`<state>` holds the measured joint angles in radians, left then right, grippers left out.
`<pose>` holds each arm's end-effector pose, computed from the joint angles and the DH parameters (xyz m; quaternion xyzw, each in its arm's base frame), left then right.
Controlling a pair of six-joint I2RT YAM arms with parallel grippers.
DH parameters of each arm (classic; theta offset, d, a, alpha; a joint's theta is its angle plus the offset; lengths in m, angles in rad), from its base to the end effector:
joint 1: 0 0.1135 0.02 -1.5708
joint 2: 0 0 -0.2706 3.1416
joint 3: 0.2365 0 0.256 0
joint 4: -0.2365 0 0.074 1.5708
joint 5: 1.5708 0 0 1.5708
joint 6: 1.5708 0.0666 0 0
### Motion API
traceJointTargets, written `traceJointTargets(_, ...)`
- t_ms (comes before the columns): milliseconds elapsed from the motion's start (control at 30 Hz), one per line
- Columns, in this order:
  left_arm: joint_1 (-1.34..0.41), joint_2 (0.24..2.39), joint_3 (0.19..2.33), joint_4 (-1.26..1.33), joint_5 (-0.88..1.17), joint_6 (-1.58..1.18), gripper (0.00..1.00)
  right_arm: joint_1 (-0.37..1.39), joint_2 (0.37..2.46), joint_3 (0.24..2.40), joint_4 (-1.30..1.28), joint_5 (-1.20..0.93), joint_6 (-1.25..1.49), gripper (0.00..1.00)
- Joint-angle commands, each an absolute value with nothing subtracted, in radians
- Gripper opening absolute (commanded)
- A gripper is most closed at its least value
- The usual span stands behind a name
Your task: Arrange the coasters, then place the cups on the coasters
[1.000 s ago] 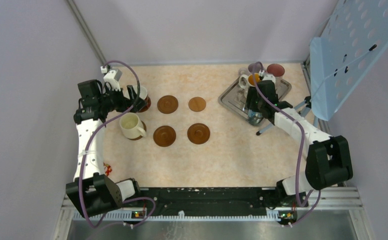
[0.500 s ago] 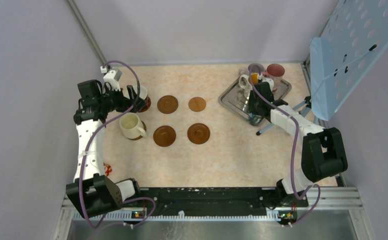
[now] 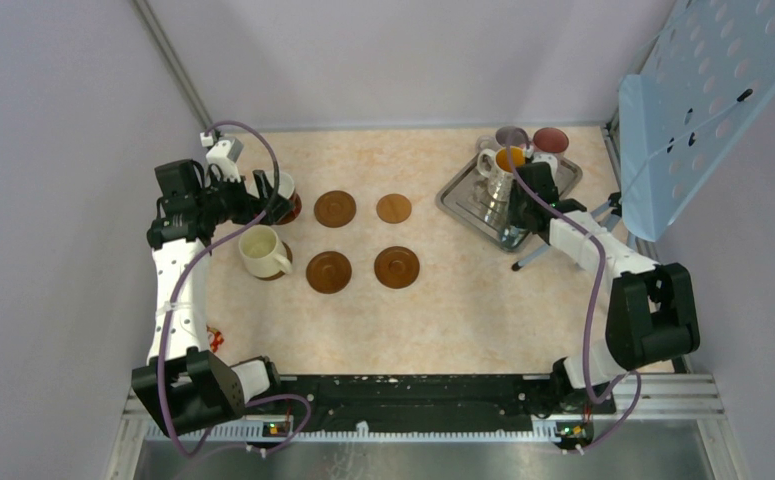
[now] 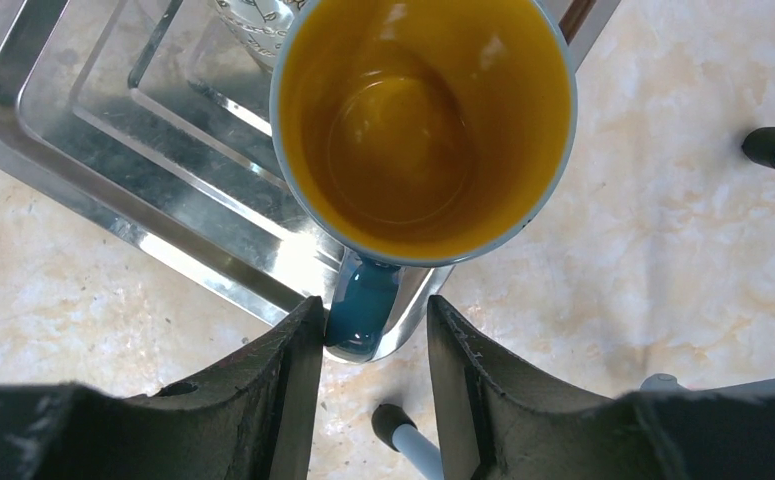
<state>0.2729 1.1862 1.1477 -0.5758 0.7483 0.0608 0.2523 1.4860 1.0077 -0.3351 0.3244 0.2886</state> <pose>0.2721 0.0291 0.3439 0.0798 0.8395 -0.2488 0.4763 0.3344 0.0643 0.2222 0.0763 0.9157 -0.0471 0.3917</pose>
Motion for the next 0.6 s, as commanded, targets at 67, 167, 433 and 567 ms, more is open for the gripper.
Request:
traceJointTargets(67,0.274,1.158,1.143,-0.540,0.769,0.061,0.99,0.231,1.515,1.004,-0.248,0.300,0.274,0.43)
traceJointTargets(167,0.275,1.158,1.141,-0.540,0.770,0.061,0.99,0.219,1.530,1.001,-0.225,0.268,0.270,0.43)
traceJointTargets(433,0.274,1.160,1.141,-0.537,0.774,0.059,0.99,0.205,1.564,0.964,-0.173,0.264,0.272,0.42)
traceJointTargets(567,0.275,1.162,1.141,-0.537,0.780,0.054,0.99,0.200,1.581,0.940,-0.131,0.277,0.264,0.42)
